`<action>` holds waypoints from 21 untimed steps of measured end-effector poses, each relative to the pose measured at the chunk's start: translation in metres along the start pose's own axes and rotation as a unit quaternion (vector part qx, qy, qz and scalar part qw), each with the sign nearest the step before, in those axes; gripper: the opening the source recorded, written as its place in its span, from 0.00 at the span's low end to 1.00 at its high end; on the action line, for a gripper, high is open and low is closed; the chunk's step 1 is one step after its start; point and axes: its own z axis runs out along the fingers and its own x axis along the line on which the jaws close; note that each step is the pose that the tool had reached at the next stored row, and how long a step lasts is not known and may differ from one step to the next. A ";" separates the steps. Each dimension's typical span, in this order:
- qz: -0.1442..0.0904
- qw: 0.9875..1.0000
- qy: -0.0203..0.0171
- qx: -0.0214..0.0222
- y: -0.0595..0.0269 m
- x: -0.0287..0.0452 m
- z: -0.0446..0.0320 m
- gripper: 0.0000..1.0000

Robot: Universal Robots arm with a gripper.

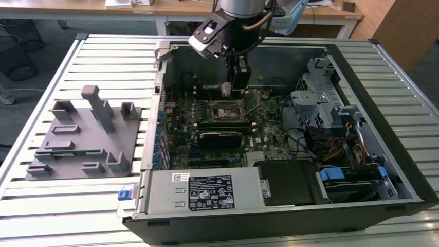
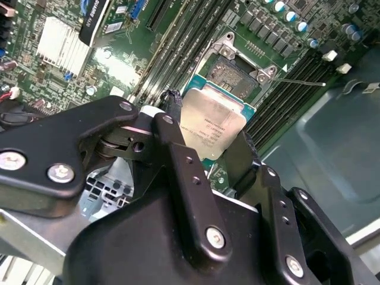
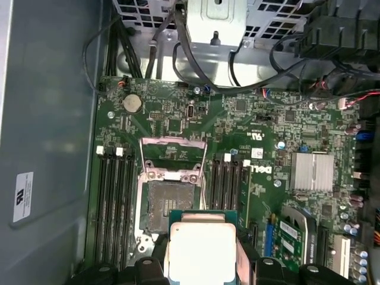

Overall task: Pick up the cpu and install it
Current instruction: 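Place the cpu into insertion slot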

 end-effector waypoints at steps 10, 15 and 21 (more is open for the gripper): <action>-0.005 1.000 0.000 0.000 0.0006 0.0024 0.0181 0.53; -0.005 1.000 0.005 0.000 0.0009 0.0028 0.0240 0.53; -0.005 1.000 0.008 -0.001 0.0017 0.0047 0.0342 0.53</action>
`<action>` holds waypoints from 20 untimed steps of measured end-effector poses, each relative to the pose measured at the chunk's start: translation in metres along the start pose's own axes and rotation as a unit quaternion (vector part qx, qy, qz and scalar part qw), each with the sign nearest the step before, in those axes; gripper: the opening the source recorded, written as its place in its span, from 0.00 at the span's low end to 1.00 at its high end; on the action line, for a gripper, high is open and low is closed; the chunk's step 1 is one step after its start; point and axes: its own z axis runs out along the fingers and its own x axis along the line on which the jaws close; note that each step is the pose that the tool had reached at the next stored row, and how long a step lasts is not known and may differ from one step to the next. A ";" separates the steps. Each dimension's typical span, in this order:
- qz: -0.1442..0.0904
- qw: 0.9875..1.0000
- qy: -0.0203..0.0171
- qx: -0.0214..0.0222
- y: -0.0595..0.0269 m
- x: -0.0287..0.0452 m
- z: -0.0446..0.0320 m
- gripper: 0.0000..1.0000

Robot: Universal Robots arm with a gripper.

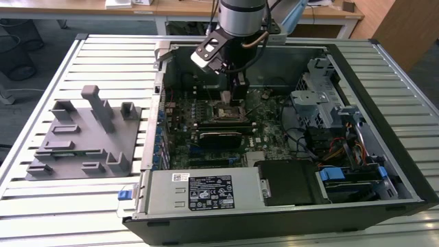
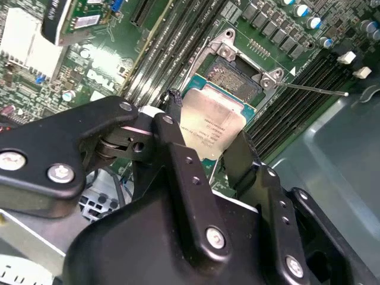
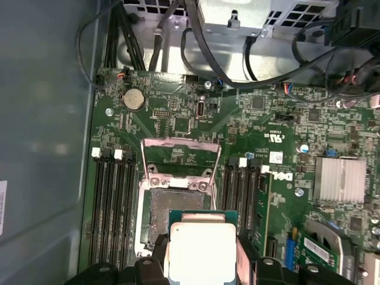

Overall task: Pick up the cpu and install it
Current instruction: 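Place the cpu into insertion slot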

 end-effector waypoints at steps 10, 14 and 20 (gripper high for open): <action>0.010 1.000 0.000 0.000 0.0002 0.0056 0.0154 0.53; 0.013 1.000 0.000 0.000 0.0001 0.0065 0.0215 0.53; 0.016 1.000 0.000 0.000 0.0005 0.0130 0.0319 0.53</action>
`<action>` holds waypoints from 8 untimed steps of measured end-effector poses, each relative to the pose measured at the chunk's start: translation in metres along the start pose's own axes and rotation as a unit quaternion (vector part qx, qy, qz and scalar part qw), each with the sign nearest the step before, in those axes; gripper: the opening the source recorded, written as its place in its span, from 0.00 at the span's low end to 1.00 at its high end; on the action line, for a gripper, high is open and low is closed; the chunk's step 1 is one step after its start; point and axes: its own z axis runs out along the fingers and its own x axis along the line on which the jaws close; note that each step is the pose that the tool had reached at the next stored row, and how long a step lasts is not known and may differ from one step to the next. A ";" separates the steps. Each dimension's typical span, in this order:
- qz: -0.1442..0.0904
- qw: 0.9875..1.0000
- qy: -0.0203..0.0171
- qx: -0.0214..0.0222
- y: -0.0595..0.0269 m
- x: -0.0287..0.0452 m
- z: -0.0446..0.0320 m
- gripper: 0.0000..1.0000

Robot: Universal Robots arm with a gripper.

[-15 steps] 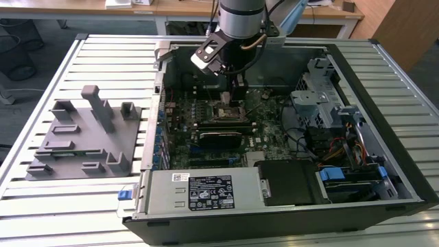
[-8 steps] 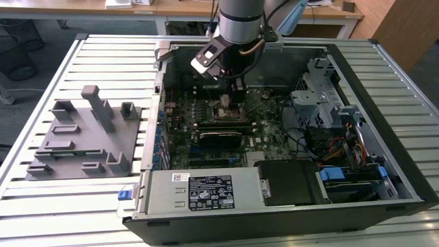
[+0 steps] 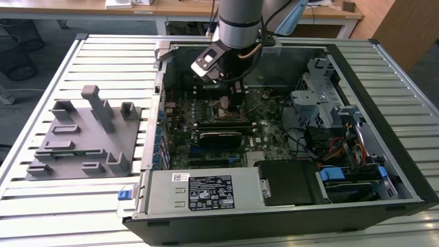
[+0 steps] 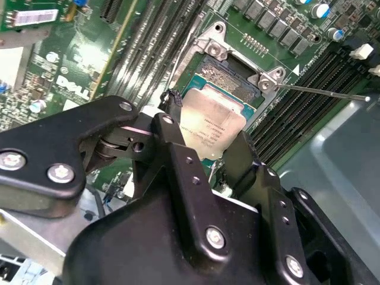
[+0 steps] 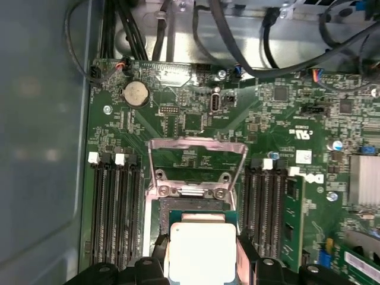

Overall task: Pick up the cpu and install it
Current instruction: 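Place the cpu into insertion slot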

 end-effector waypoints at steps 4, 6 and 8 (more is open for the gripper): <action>0.002 1.000 0.000 0.000 0.0000 0.0012 0.0053 0.53; 0.002 1.000 0.000 0.000 -0.0005 0.0013 0.0086 0.53; 0.002 1.000 0.000 0.000 -0.0006 0.0014 0.0115 0.53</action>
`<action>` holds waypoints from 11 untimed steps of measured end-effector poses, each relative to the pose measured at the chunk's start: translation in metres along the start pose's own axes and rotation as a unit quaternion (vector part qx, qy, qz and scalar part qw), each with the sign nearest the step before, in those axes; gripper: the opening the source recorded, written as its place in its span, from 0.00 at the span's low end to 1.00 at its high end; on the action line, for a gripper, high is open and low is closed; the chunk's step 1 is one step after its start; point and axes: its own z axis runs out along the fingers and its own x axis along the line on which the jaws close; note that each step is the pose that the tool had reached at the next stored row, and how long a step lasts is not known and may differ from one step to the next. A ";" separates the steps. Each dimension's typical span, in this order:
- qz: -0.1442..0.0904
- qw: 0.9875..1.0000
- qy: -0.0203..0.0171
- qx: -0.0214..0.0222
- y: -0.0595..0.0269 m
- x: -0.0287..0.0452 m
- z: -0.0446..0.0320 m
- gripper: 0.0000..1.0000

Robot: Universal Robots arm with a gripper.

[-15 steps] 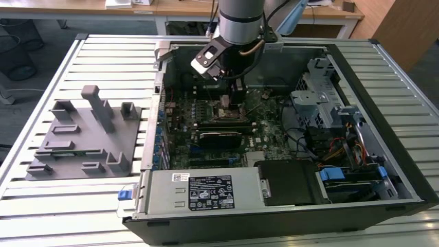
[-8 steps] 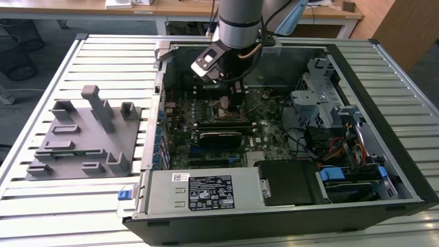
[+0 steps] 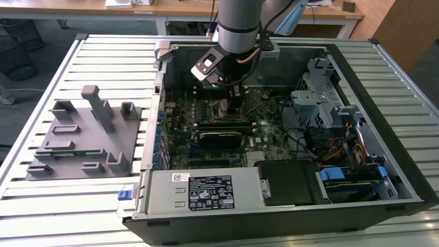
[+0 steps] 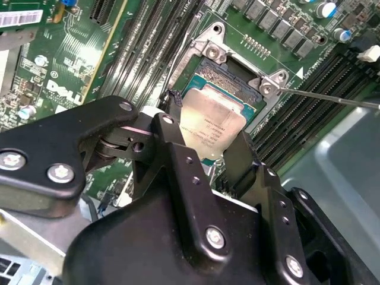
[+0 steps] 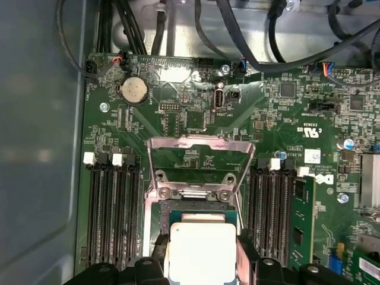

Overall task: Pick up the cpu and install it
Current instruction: 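Place the cpu into insertion slot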

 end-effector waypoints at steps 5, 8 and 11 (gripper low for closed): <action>0.001 1.000 0.000 0.000 -0.0006 0.0003 0.0056 0.53; 0.003 1.000 0.000 0.000 -0.0009 0.0004 0.0080 0.53; 0.003 1.000 0.000 0.000 -0.0013 0.0005 0.0101 0.53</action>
